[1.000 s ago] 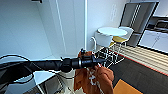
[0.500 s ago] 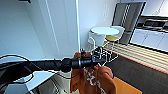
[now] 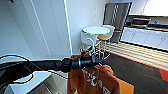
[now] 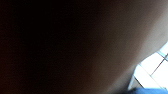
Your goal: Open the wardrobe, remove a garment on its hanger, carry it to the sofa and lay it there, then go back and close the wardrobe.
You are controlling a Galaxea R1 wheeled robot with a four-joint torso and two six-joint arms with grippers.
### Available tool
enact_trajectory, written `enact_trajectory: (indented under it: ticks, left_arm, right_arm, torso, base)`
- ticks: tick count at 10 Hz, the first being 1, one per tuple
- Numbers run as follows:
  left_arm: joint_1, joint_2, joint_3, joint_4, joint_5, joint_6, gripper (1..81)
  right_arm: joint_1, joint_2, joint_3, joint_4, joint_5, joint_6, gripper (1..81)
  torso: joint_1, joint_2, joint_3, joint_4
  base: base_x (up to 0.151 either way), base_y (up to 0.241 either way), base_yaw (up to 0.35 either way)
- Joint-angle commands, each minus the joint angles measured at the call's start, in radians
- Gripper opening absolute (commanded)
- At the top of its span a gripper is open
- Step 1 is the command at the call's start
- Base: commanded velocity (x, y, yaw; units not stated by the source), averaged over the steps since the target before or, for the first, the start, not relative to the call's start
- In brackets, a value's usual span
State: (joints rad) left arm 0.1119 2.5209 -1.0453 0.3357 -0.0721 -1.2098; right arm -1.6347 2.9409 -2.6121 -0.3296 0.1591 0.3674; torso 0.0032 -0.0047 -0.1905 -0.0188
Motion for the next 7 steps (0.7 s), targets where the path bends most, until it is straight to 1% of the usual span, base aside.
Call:
enact_trajectory:
  ticks: [1, 7]
  left_arm:
    - [-0.189, -0.006, 0.045, 0.04, -0.083, 0.007, 1.0]
    - [-0.189, -0.005, 0.064, 0.054, -0.074, 0.007, 1.0]
  right_arm:
    - [0.0, -0.006, 0.001, -0.003, -0.055, 0.001, 81.1]
    - [0.006, 0.0, 0.0, -0.003, -0.055, 0.001, 81.1]
  torso:
    - [0.0, 0.0, 0.0, 0.0]
    - [0.0, 0.0, 0.0, 0.0]
  base:
    - [0.0, 0.0, -0.232]
    - [0.0, 0.0, -0.232]
